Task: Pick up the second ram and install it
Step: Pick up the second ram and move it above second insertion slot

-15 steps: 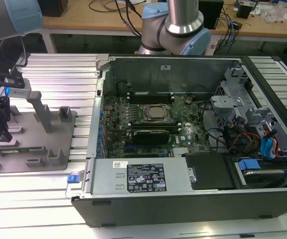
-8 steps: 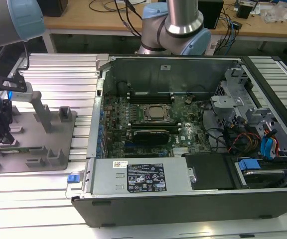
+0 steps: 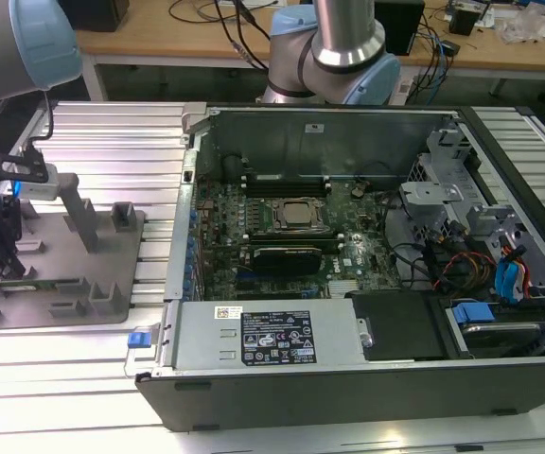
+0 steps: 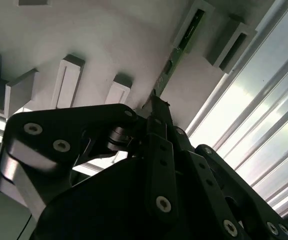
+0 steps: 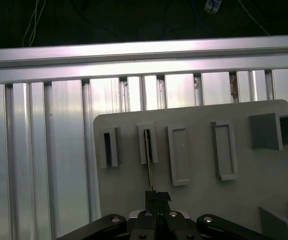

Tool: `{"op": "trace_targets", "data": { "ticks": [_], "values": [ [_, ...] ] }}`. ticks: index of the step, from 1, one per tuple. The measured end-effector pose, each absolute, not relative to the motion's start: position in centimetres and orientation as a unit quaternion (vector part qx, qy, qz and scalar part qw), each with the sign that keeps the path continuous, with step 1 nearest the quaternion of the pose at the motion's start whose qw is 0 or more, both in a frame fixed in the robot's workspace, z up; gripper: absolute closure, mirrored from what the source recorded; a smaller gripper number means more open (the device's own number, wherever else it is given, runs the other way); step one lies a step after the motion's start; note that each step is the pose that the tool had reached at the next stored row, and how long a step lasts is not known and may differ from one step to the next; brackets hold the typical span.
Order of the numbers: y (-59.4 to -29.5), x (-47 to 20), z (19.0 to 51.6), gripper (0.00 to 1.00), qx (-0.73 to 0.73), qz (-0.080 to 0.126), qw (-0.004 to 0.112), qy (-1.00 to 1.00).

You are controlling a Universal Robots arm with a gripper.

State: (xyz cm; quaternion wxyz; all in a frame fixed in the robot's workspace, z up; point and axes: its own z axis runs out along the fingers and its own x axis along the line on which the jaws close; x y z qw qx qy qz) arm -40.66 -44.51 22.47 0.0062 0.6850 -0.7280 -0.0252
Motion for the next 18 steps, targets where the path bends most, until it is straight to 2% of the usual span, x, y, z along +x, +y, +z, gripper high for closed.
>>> {"op": "trace_targets", "data": {
  "ticks": [5, 6, 7, 8, 9, 18],
  "values": [
    [-44.5, -40.7, 22.4, 0.92, 0.686, -0.025, 0.006, -0.727],
    [-44.5, -40.7, 22.4, 0.86, 0.686, -0.025, 0.006, -0.727],
    [-44.5, -40.7, 22.4, 0.73, 0.686, -0.025, 0.006, -0.727],
    [-44.5, -40.7, 22.4, 0.73, 0.686, -0.025, 0.006, -0.727],
    [-44.5, -40.7, 22.4, 0.66, 0.686, -0.025, 0.006, -0.727],
    [-44.5, -40.8, 21.3, 0.66, 0.715, -0.024, 0.008, -0.698]
  ]
}}
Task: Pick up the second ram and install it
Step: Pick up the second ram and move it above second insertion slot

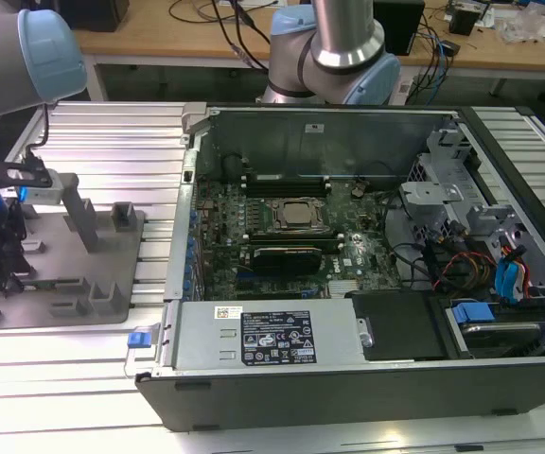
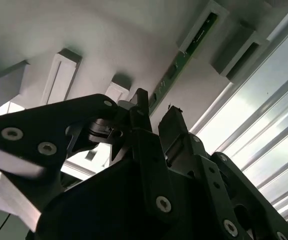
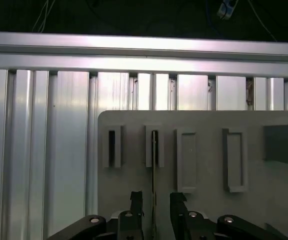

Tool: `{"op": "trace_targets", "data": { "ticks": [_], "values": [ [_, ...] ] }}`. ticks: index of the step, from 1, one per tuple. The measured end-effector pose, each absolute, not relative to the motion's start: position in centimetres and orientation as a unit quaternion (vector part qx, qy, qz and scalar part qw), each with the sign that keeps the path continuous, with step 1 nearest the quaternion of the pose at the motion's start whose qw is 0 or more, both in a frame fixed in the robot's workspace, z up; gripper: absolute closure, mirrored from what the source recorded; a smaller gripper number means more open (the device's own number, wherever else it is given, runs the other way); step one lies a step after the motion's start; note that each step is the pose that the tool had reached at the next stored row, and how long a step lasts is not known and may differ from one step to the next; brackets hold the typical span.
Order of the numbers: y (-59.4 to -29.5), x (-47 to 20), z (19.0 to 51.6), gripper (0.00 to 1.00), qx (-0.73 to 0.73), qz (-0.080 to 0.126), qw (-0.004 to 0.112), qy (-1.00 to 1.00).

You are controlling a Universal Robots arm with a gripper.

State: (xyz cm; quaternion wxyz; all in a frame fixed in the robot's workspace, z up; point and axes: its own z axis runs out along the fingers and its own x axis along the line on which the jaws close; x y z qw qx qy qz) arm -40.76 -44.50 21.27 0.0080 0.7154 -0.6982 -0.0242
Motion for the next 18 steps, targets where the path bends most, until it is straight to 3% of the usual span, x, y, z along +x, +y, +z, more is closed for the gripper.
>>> {"op": "trace_targets", "data": {
  "ticks": [9, 10, 18],
  "values": [
    [-44.51, -40.92, 20.73, 0.67, 0.716, -0.024, 0.008, -0.698],
    [-44.51, -40.92, 20.73, 0.75, 0.716, -0.024, 0.008, -0.698],
    [-44.51, -40.92, 20.88, 0.75, 0.716, -0.024, 0.008, -0.698]
  ]
}}
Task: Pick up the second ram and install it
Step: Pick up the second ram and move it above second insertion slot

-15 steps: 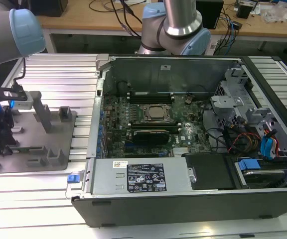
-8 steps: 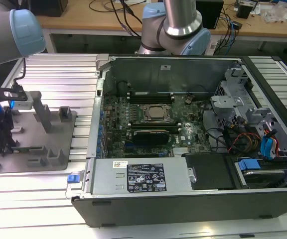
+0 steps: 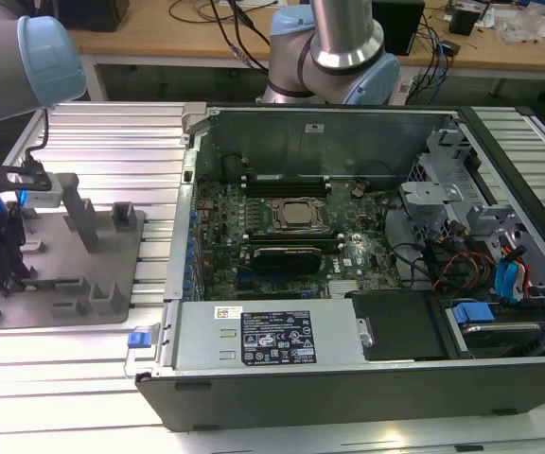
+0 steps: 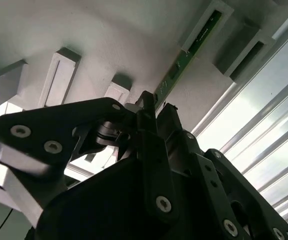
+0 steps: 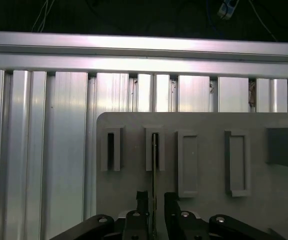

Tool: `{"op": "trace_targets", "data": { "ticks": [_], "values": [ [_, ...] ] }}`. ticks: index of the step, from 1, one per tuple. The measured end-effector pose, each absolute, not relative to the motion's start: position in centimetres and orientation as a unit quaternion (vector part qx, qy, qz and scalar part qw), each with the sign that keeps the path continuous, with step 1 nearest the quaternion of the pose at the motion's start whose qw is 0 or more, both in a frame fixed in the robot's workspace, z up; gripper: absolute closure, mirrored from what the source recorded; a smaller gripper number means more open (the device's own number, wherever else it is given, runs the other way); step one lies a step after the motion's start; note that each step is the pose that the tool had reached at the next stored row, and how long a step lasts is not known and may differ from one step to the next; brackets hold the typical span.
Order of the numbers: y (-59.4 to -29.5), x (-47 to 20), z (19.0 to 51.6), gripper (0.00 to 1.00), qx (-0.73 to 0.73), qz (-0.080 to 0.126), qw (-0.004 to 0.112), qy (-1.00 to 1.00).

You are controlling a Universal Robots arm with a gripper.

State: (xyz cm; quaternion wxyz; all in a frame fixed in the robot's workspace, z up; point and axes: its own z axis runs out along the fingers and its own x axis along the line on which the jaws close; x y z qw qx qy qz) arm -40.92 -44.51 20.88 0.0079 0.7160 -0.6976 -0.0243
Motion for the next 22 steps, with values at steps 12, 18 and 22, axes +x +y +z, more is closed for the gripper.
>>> {"op": "trace_targets", "data": {
  "ticks": [12, 18, 22],
  "values": [
    [-44.5, -40.9, 20.9, 0.91, 0.716, -0.024, 0.008, -0.698],
    [-44.5, -40.9, 22.2, 0.91, 0.716, -0.024, 0.008, -0.698],
    [-44.5, -40.9, 23.6, 0.91, 0.716, -0.024, 0.008, -0.698]
  ]
}}
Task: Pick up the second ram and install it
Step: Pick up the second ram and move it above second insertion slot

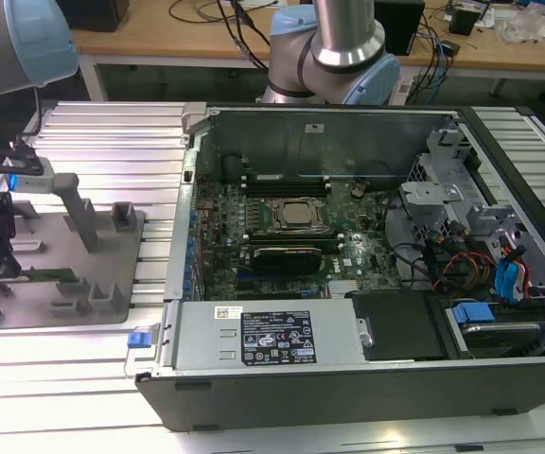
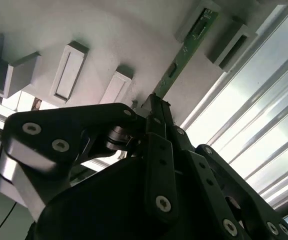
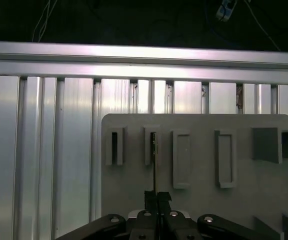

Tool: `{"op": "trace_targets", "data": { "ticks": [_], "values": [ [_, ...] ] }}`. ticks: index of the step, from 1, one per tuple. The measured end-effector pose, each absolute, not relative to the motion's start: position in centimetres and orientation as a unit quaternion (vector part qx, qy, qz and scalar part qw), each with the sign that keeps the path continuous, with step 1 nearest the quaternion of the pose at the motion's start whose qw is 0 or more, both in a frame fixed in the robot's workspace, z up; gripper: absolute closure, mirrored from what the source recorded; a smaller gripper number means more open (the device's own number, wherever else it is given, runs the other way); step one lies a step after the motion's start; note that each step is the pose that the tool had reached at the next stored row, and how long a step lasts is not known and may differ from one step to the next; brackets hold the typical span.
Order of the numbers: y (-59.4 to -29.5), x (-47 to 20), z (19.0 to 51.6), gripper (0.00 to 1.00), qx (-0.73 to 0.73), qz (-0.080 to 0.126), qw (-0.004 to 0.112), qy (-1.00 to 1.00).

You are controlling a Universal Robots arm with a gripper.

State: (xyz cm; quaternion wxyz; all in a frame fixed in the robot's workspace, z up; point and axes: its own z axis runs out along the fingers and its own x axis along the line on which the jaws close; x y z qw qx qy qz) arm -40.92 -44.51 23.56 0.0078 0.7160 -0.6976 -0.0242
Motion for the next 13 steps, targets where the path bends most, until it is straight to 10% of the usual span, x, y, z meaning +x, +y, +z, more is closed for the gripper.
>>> {"op": "trace_targets", "data": {
  "ticks": [13],
  "values": [
    [-44.5, -40.9, 27.2, 0.91, 0.716, -0.024, 0.008, -0.698]
  ]
}}
